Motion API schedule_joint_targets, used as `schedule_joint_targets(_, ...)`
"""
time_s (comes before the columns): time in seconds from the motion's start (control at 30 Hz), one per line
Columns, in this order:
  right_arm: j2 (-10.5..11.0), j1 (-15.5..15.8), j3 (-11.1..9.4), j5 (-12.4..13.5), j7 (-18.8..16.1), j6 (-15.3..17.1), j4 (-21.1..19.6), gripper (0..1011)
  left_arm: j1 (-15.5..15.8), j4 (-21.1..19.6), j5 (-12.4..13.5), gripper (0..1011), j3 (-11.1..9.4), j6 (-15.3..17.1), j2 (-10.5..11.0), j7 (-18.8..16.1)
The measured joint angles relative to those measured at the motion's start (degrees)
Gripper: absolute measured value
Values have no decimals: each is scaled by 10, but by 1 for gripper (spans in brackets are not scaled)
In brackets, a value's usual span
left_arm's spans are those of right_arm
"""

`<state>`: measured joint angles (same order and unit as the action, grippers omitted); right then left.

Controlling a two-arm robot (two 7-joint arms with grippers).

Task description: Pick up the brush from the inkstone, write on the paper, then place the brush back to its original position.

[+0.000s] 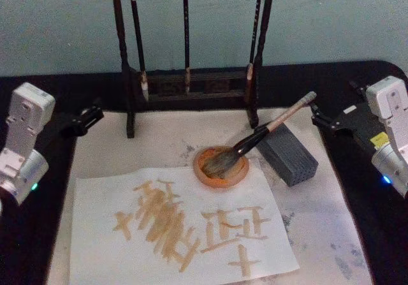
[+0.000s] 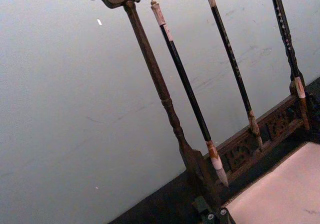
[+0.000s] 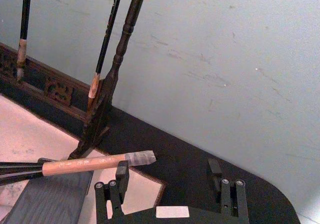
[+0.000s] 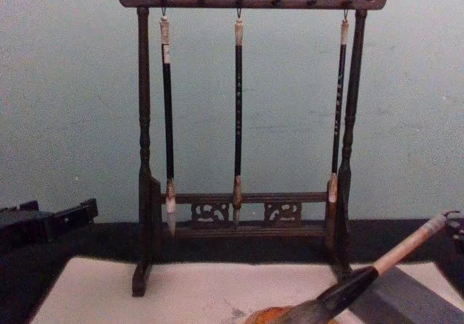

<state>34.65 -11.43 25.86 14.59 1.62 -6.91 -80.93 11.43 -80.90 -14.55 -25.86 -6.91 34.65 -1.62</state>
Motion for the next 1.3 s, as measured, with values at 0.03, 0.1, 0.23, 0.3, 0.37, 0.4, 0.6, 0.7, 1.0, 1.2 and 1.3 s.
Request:
schedule_joint_targets(0.03, 0, 0, 0, 0, 0, 0, 0, 1001, 0, 0, 0, 1002, 0, 0, 0, 0)
schedule_joint_targets(0.1, 0, 0, 0, 0, 0, 0, 0, 1001, 0, 0, 0, 1002, 0, 0, 0, 0)
schedule_joint_targets(0.23, 0, 0, 0, 0, 0, 0, 0, 1001, 0, 0, 0, 1000, 0, 0, 0, 0)
schedule_joint_targets(0.3, 0, 0, 0, 0, 0, 0, 0, 1001, 0, 0, 0, 1002, 0, 0, 0, 0)
schedule_joint_targets(0.37, 0, 0, 0, 0, 0, 0, 0, 1001, 0, 0, 0, 1002, 0, 0, 0, 0)
schedule_joint_targets(0.4, 0, 0, 0, 0, 0, 0, 0, 1001, 0, 0, 0, 1002, 0, 0, 0, 0)
schedule_joint_targets(0.6, 0, 0, 0, 0, 0, 0, 0, 1001, 0, 0, 0, 1002, 0, 0, 0, 0)
schedule_joint_targets(0.7, 0, 0, 0, 0, 0, 0, 0, 1002, 0, 0, 0, 1000, 0, 0, 0, 0)
schedule_joint_targets(1.0, 0, 0, 0, 0, 0, 0, 0, 1001, 0, 0, 0, 1002, 0, 0, 0, 0)
schedule_joint_targets(1.2, -1, 0, -1, -1, 0, 1, 0, 1001, 0, 0, 0, 1002, 0, 0, 0, 0)
schedule_joint_targets(1.3, -5, 5, -10, 2, 1, 13, -4, 1001, 0, 0, 0, 1002, 0, 0, 0, 0)
